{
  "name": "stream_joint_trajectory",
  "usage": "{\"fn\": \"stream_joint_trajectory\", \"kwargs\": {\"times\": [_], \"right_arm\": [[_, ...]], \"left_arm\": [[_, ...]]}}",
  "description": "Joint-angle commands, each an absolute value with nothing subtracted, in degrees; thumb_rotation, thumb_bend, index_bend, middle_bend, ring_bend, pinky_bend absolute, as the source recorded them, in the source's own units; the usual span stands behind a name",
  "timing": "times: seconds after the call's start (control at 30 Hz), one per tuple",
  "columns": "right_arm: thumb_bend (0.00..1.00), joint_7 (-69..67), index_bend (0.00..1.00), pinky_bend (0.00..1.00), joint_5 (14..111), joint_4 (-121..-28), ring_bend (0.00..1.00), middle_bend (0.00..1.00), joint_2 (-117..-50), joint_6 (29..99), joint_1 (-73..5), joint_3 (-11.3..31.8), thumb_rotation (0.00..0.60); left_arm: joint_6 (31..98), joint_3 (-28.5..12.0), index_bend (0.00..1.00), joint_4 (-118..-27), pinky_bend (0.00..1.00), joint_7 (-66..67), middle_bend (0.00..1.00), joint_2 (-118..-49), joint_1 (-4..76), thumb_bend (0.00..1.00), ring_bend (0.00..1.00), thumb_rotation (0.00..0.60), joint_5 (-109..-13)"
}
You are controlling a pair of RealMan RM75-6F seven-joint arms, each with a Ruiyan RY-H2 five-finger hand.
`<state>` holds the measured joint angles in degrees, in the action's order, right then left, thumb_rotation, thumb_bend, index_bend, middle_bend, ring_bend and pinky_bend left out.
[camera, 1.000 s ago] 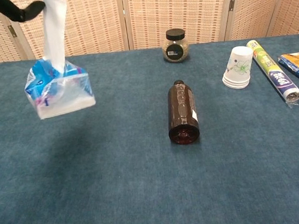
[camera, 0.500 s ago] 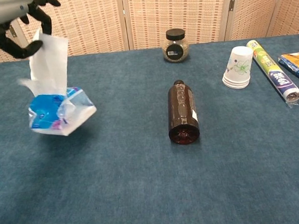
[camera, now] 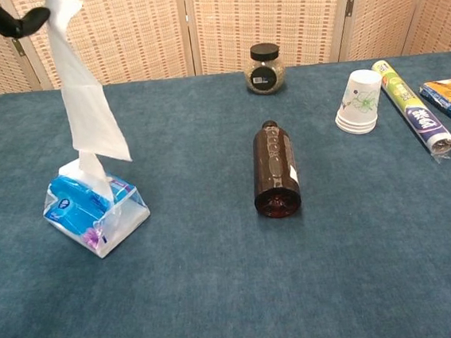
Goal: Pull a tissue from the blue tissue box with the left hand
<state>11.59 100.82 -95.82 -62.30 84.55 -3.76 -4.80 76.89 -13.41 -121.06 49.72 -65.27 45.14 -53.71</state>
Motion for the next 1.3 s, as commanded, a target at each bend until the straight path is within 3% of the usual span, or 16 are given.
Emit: {"fn": "stream_joint_trajectory", "kwargs": {"times": [0.03,0.33,0.63,1.1,1.3], "right_arm": [[0.03,11.6,0.00,0.00,100.7,-95.8,0.00,0.00,-62.3,84.5,-3.8,-4.7,0.600],[0.03,12.1,0.00,0.00,101.1,-95.7,0.00,0.00,-62.5,84.5,-3.6,-5.0,0.600],[0.03,12.7,0.00,0.00,100.9,-95.9,0.00,0.00,-62.6,84.0,-3.7,-5.0,0.600],[0.03,13.8,0.00,0.00,100.4,-96.2,0.00,0.00,-62.9,83.1,-3.7,-5.1,0.600],[0.03,13.9,0.00,0.00,100.0,-96.4,0.00,0.00,-62.9,83.0,-3.7,-4.9,0.600]], "left_arm": [[77.2,-13.3,0.63,-120.5,0.30,47.2,0.09,-64.9,44.2,0.60,0.11,0.600,-54.7],[79.6,-12.1,0.63,-121.1,0.29,41.7,0.10,-59.5,39.6,0.60,0.10,0.600,-60.0],[82.4,-6.6,0.63,-112.9,0.27,28.7,0.09,-59.1,30.6,0.60,0.10,0.600,-67.0],[87.5,0.7,0.61,-96.9,0.26,12.8,0.08,-69.1,17.4,0.60,0.08,0.600,-74.0],[88.6,2.1,0.50,-92.0,0.24,10.4,0.04,-73.6,14.2,0.53,0.05,0.600,-76.8]]}}
